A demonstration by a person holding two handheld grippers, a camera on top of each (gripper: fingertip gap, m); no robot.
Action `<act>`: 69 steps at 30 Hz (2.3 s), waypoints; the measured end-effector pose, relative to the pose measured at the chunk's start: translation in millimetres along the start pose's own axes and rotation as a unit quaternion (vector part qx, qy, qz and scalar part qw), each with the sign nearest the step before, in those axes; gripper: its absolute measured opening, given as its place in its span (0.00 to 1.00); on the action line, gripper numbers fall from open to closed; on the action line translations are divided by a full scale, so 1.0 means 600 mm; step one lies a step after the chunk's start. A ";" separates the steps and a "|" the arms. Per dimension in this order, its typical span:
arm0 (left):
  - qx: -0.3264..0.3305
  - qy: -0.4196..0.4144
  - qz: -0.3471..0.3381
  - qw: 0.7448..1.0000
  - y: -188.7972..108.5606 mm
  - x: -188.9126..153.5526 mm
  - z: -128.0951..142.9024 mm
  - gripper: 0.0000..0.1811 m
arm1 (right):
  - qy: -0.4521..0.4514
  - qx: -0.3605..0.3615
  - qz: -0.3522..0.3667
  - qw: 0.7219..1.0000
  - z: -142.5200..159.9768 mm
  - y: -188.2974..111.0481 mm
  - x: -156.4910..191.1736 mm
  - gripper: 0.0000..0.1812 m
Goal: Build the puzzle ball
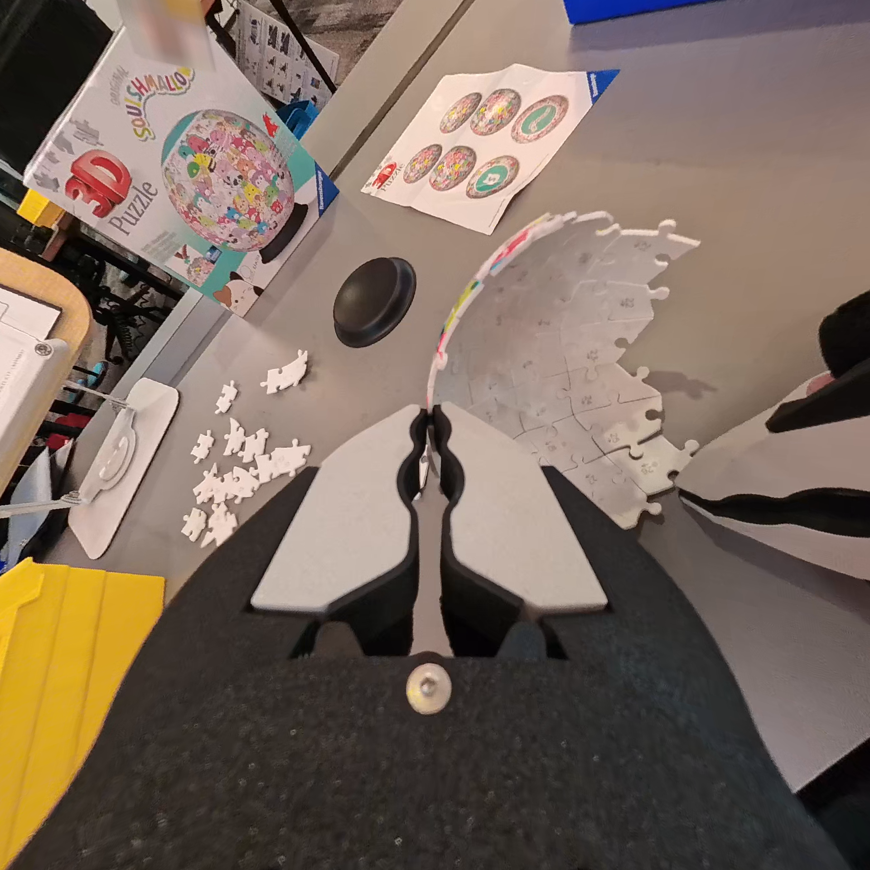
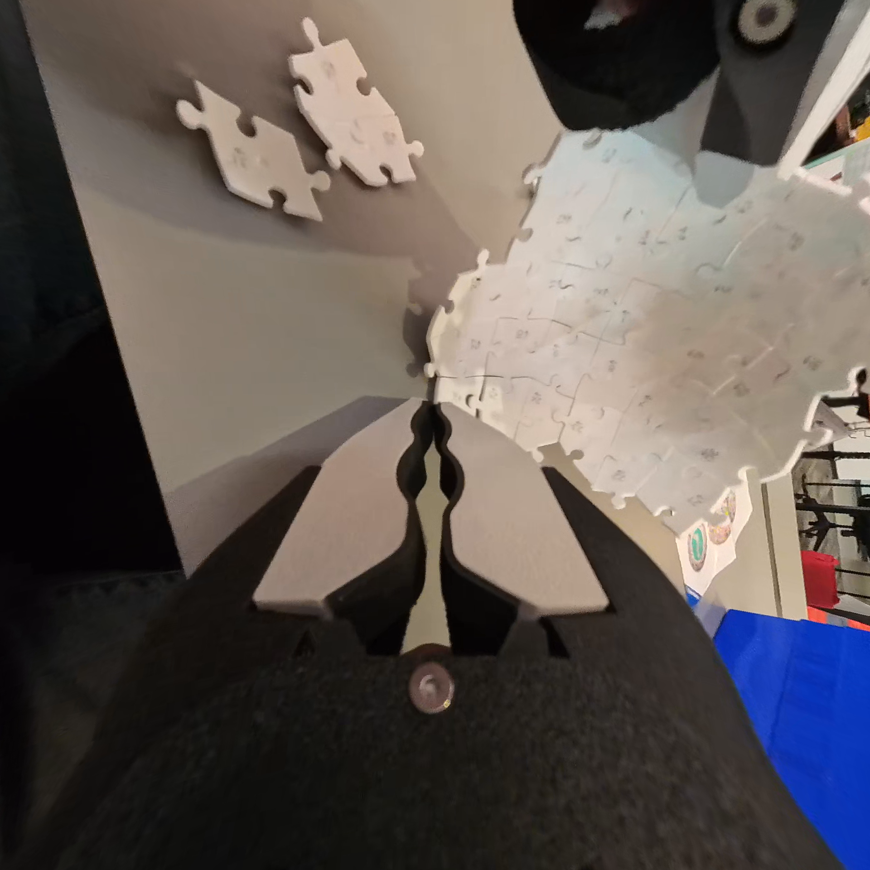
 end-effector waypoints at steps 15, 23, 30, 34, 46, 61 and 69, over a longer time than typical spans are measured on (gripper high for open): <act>-0.028 0.063 -0.017 0.998 -0.007 -0.015 -0.012 0.01 | 0.014 -0.014 0.004 1.000 0.007 0.005 -0.006 0.00; -0.027 0.099 -0.015 0.995 0.000 -0.023 -0.009 0.01 | -0.014 -0.004 0.026 1.000 0.014 0.001 -0.013 0.00; -0.026 0.098 -0.029 0.994 0.003 -0.019 -0.010 0.01 | -0.060 -0.056 0.019 0.996 -0.003 -0.028 0.007 0.00; -0.023 0.095 -0.030 0.995 0.003 -0.016 -0.007 0.01 | -0.068 -0.068 0.018 0.995 -0.013 -0.034 0.027 0.00; -0.013 0.104 -0.033 0.994 0.003 -0.011 0.001 0.02 | 0.003 -0.007 0.023 1.000 0.017 -0.011 -0.002 0.01; 0.008 0.073 -0.013 0.997 0.014 -0.001 0.012 0.02 | 0.031 -0.024 -0.007 0.999 0.018 -0.013 -0.011 0.12; 0.011 0.067 0.009 0.998 0.016 0.005 0.013 0.02 | -0.082 -0.010 0.033 0.996 0.017 -0.007 -0.005 0.03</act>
Point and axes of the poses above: each gripper's, where its closed fingertips meet, y out along the fingers, z out of its underside, x = y × z across the jaws, the point moved 5 cm from there along -y, back along the fingers, and after that the axes turned 9 degrees about z, right-handed, at the moved point
